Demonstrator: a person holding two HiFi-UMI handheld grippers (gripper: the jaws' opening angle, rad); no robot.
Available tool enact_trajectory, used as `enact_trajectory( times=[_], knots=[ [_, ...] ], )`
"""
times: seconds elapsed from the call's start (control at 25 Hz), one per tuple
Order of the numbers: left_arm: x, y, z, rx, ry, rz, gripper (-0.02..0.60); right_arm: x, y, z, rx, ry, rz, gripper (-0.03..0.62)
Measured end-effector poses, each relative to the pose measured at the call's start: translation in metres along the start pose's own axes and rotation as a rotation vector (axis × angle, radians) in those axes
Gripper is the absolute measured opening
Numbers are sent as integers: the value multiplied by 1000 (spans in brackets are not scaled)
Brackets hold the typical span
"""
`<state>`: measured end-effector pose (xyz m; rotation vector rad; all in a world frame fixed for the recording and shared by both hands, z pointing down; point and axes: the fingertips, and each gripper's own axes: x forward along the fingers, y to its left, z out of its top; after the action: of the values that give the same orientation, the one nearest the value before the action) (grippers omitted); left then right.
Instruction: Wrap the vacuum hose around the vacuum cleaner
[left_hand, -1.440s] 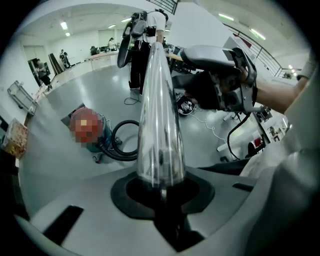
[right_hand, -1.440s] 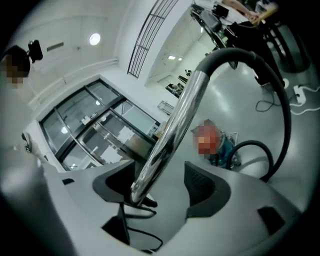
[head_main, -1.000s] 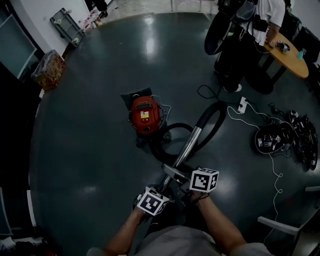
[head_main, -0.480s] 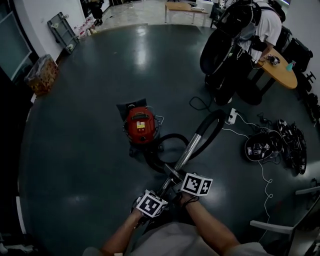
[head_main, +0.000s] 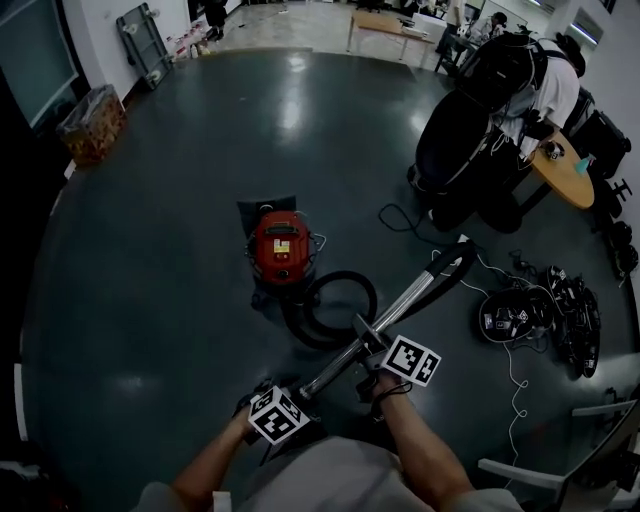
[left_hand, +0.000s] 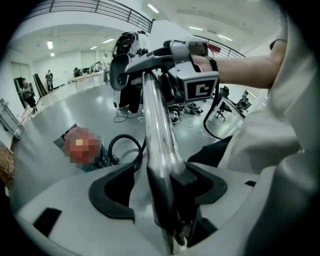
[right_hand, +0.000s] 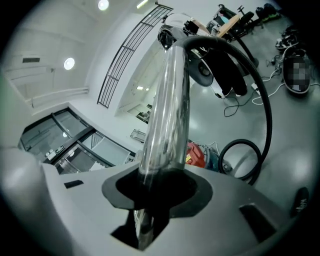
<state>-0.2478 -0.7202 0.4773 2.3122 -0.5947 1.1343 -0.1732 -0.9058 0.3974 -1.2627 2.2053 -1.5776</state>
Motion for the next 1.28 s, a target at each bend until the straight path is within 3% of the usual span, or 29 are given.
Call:
enact_trajectory(
  times=[0.24,0.36,0.56,0.84,0.96,1.08,1.28],
  knots=[
    [-25,5,-18,-83,3,45,307,-9,-22,30,-8,15,17,132],
    [-32,-4,1,-134,-29,82,305,-19,-33,45,-29,38,35,132],
    [-37,-23,49,-139,-110,100,304,-37,-51,64,-102,89,73,133],
    [10,-60,114,-14,-114,164,225,-63,-83,73,-273,209,117,132],
    [26,-70,151,25,-159,217,192,-77,-102,75,-357,267,127,133],
    [34,-78,185,34,-215,257,190,-97,-126,68,-440,338,131,133],
    [50,-89,221,91,-216,313,190,-119,-150,57,-601,453,168,132]
  ],
)
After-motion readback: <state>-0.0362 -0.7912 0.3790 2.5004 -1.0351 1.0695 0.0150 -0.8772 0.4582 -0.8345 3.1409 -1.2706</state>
